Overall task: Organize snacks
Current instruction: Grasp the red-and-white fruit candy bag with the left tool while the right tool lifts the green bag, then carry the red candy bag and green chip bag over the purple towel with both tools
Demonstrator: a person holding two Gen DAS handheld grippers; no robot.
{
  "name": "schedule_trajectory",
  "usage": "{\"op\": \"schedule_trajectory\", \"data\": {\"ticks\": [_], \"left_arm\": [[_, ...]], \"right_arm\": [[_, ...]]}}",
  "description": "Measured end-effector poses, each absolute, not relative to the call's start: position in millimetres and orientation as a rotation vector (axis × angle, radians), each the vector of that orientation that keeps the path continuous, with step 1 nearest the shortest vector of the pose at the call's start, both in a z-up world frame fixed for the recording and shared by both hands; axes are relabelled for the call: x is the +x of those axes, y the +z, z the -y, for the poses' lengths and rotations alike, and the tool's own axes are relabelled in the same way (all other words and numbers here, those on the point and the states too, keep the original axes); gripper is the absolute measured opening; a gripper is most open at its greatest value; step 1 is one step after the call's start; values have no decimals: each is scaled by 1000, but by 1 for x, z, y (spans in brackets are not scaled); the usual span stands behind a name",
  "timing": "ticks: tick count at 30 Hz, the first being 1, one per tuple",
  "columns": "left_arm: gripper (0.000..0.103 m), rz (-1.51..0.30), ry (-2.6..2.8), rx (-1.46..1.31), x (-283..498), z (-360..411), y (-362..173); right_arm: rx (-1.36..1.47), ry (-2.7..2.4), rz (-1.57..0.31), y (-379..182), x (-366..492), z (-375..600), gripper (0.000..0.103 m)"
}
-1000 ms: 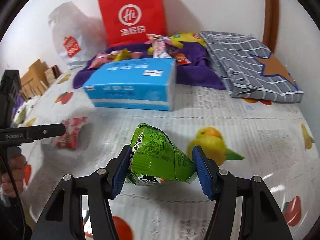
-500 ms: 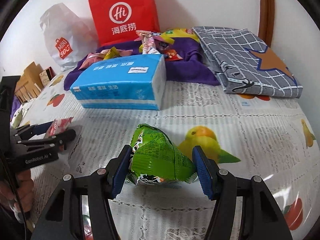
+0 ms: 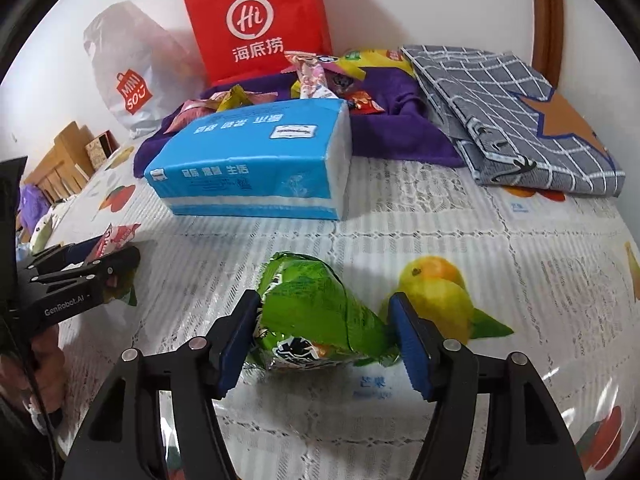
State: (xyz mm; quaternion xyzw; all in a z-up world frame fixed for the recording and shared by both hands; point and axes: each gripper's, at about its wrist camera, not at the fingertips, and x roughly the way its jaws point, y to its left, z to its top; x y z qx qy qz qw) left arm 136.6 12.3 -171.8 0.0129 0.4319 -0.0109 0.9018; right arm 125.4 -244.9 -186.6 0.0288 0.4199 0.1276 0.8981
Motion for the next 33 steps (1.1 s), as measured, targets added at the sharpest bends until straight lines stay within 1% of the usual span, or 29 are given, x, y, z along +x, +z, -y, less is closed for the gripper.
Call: {"op": "schedule_trajectory", "data": {"ticks": [1, 3, 7, 12, 20, 33], "left_arm": [[67, -895, -19, 31, 137, -12, -172], [67, -895, -16, 34, 137, -11, -172], [60, -889, -12, 16, 136, -14, -171], [57, -893, -35, 19, 135, -16, -170], [55, -939, -129, -94, 133, -20, -161], [55, -913, -205, -126, 131, -5, -120]], "right_arm": [[63, 267, -868, -188, 125, 246, 66], [36, 264, -859, -189, 123, 242, 66], [-16, 256, -852, -188, 121, 234, 63], [-27, 250, -842, -178, 118, 235, 61], [-17, 257, -798, -156, 113, 236, 61], [-6, 236, -747, -115, 125, 237, 61]]}}
